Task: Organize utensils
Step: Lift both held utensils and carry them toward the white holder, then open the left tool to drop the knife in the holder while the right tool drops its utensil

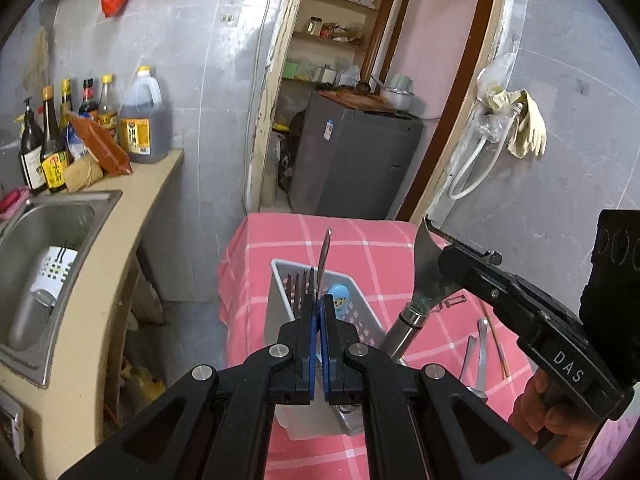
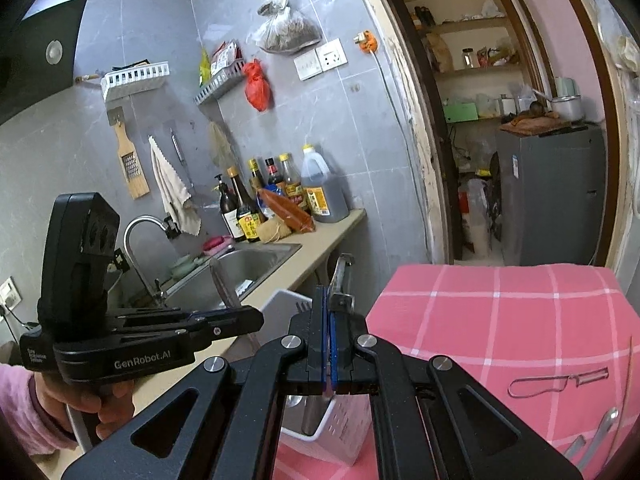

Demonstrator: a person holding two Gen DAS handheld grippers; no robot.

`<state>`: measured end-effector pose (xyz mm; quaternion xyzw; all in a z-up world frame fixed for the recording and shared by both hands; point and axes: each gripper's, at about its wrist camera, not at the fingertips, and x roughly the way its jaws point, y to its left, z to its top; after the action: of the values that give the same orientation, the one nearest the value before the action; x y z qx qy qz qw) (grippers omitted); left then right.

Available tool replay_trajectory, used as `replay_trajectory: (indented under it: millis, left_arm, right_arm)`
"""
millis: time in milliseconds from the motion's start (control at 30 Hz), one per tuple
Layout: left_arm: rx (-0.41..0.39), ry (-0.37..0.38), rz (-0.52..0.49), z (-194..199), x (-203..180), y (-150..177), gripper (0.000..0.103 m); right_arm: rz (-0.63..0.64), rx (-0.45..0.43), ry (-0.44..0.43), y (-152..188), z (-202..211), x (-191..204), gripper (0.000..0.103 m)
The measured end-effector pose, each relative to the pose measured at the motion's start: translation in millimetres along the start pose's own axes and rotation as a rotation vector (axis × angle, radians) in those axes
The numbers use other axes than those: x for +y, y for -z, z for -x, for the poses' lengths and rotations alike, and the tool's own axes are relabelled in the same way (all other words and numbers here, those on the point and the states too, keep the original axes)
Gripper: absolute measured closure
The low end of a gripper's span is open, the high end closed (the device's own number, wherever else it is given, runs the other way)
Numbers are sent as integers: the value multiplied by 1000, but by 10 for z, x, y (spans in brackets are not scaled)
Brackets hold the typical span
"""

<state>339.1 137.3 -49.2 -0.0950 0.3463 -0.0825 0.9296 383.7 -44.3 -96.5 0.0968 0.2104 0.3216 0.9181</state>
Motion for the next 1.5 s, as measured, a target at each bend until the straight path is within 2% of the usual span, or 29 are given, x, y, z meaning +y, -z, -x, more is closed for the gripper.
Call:
replay_trajectory:
  millis: [300, 533, 667, 867, 967, 1033, 1100, 1167, 1233, 1300, 1400, 1500]
  left_arm:
    - [14, 25, 33, 5, 46, 18, 100]
    - [25, 39, 81, 12, 62, 29, 99]
    - [25, 36, 93, 22, 44, 50, 98]
    - [-6, 32, 101, 91, -39, 40, 92]
    - [-28, 26, 100, 127, -119, 45, 79]
    - [-49, 22, 102, 158, -201, 61, 64]
    - [-73, 12, 97, 191, -282, 80, 54]
    - [-88, 3, 87, 213, -380, 86, 48]
    - [-97, -1, 76, 233, -467, 92, 38]
    - [-110, -9, 70, 253, -569, 98, 30]
    - [-135, -8, 57, 281, -723, 117, 22]
    - [-146, -12, 41, 277, -872, 144, 16]
  right_arm:
    - [2, 50, -12, 118, -55, -2, 101]
    - [-16, 105, 14, 202, -51, -53, 98]
    - [-42, 83, 43, 219, 81, -148, 85]
    - [-77, 39, 114, 196, 374, -340, 63]
    - [-83, 10, 159, 165, 551, -428, 49]
    - [-81, -9, 185, 138, 661, -477, 41]
    - [-79, -32, 215, 123, 808, -529, 32]
    - [-78, -52, 237, 95, 932, -574, 26]
    - [-74, -72, 259, 73, 1062, -628, 20]
    - [-68, -89, 278, 67, 1173, -669, 11]
    - [-54, -119, 313, 60, 1367, -735, 3]
    - [-43, -136, 339, 61, 1524, -808, 1]
